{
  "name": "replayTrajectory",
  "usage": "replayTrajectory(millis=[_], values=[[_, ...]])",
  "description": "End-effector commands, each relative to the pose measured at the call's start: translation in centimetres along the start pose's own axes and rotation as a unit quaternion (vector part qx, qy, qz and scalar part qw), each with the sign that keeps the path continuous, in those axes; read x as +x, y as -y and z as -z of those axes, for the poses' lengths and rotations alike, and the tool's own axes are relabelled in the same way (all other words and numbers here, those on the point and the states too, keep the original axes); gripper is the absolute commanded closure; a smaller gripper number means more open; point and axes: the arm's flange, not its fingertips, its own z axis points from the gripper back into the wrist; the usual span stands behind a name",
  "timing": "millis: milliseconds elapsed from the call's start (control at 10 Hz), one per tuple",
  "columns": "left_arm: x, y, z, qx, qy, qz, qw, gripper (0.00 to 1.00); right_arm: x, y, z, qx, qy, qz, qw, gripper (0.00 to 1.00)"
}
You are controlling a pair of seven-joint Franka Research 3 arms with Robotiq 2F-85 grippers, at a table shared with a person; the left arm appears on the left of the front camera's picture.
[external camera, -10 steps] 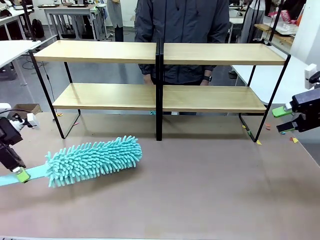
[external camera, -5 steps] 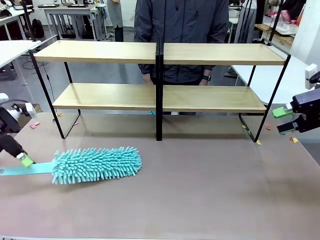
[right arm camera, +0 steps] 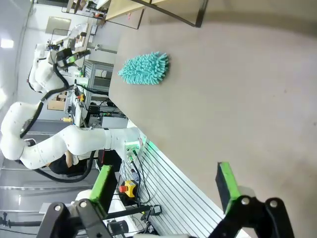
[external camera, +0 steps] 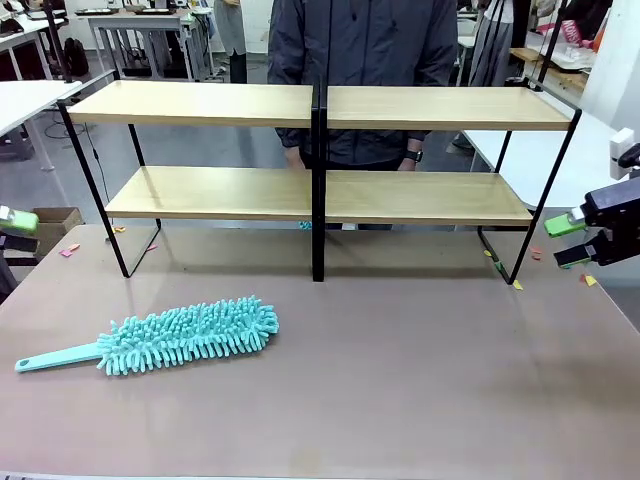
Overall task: Clean the shelves.
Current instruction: Place the Duster on the table.
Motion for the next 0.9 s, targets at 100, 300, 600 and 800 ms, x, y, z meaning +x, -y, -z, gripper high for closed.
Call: replayTrajectory(millis=[100,300,600,800], values=[[-3.4,4.3,3.9,-0.124,0.026,-0.066,0.990,0.00,0.3,0.0,0.1,0.013,0.009,-0.011,1.000,0.00],[-2.2,3.2,1.8,-0.100,0.019,-0.045,0.994,0.00,0.3,0.0,0.1,0.013,0.009,-0.011,1.000,0.00],[-2.2,3.2,1.8,-0.100,0.019,-0.045,0.994,0.00,0.3,0.0,0.1,0.013,0.009,-0.011,1.000,0.00],[-2.2,3.2,1.8,-0.100,0.019,-0.045,0.994,0.00,0.3,0.0,0.1,0.013,0.009,-0.011,1.000,0.00]])
